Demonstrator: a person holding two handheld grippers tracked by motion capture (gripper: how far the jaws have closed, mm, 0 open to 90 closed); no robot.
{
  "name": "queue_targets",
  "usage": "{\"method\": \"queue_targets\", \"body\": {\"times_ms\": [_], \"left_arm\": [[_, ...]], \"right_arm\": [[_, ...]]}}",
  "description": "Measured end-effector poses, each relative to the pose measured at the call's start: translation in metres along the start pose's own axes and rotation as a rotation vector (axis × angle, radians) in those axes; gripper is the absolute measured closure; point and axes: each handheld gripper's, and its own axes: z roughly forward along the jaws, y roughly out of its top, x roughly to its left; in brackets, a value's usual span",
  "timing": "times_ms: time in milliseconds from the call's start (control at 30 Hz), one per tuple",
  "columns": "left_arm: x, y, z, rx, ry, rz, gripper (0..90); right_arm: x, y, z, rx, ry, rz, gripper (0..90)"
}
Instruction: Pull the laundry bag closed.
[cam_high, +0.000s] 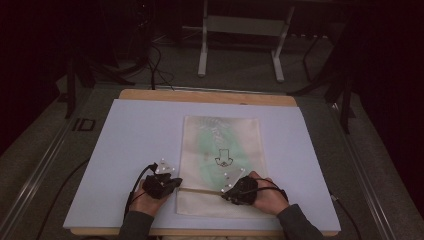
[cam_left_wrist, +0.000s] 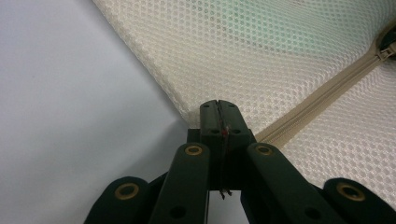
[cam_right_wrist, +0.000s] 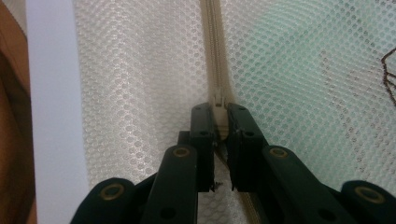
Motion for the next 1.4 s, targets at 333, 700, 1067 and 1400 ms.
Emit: {"method": "queue_targets", "body": {"times_ms": [333,700,1067,1400], "left_arm": [[0.0,0.0,0.0,0.002,0.001,0.003,89.6],[-0.001,0.0,0.0,0.002,0.004,0.001,89.6],[-0.001,0.0,0.0,0.003,0.004,0.002,89.6],[-0.001,0.0,0.0,0.003,0.004,0.002,89.6]], "right_arm": [[-0.002,-0.009,-0.003,-0.024,0.007,0.028,82.4],[-0.002,-0.02,-0.009,-0.038,-0.001,0.053,82.4],[-0.003,-0.028,-0.015,-0.037,-0.01,0.065,82.4],[-0.003,-0.035,-0.018,-0.045,-0.009,0.079,82.4]]}}
